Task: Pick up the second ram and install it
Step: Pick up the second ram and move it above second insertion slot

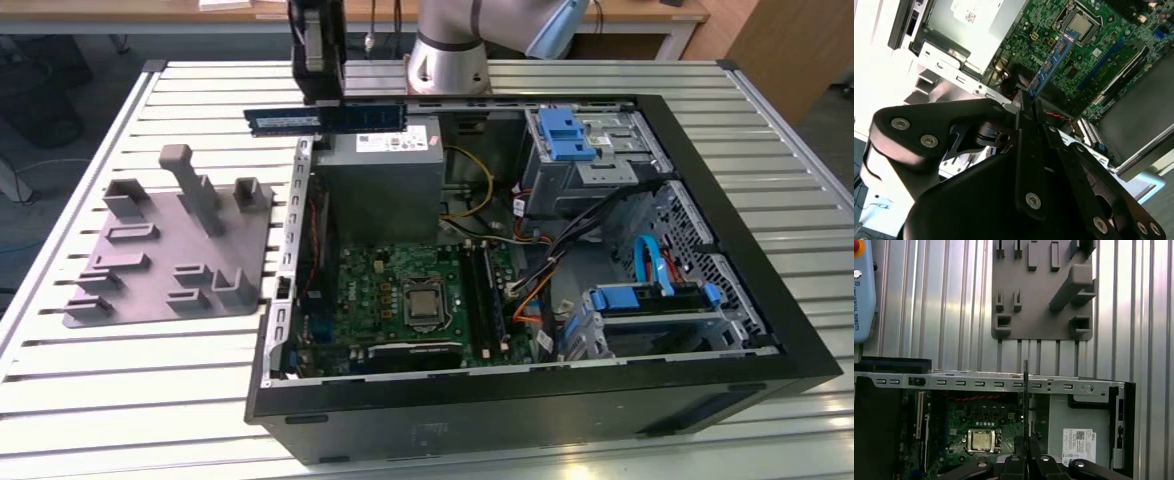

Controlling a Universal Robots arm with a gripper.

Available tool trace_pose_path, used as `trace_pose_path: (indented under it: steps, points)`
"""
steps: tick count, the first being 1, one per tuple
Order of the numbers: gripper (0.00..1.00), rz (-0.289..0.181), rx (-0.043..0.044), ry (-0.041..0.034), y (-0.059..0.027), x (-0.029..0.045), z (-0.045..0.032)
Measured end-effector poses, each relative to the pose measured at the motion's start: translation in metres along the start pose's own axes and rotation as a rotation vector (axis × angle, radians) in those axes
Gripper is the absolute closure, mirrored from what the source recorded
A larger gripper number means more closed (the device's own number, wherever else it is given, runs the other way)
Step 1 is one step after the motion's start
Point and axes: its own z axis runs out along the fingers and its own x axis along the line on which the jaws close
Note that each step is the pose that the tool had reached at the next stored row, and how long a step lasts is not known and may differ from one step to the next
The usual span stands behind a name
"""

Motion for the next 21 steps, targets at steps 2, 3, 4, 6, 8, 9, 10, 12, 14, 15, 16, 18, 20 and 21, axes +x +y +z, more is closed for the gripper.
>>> trace_pose_path:
  steps: [2,3,4,6,8,9,10,12,14,15,16,18,20,21]
  points:
    - [0.86,0.000,-0.0001,-0.0001,-0.0043,0.0001,-0.0001]
    - [0.86,0.000,-0.0002,0.0000,-0.0063,0.0002,-0.0001]
    - [0.86,0.000,-0.0003,0.0000,-0.0084,0.0002,-0.0002]
    - [0.86,0.000,-0.0004,-0.0001,-0.0127,0.0003,-0.0003]
    - [0.86,0.000,-0.0007,0.0000,-0.0172,0.0005,-0.0004]
    - [0.86,0.000,-0.0007,0.0000,-0.0194,0.0006,-0.0004]
    - [0.86,0.000,-0.0008,0.0000,-0.0217,0.0006,-0.0005]
    - [0.86,0.000,-0.0012,0.0000,-0.0267,0.0007,-0.0007]
    - [0.86,0.000,-0.0015,0.0000,-0.0317,0.0009,-0.0007]
    - [0.86,0.000,-0.0016,0.0000,-0.0340,0.0010,-0.0008]
    - [0.86,0.000,-0.0018,0.0000,-0.0366,0.0010,-0.0009]
    - [0.86,0.000,-0.0021,-0.0001,-0.0412,0.0012,-0.0009]
    - [0.86,0.000,-0.0023,-0.0001,-0.0457,0.0013,-0.0010]
    - [0.86,0.000,-0.0025,-0.0002,-0.0480,0.0014,-0.0011]
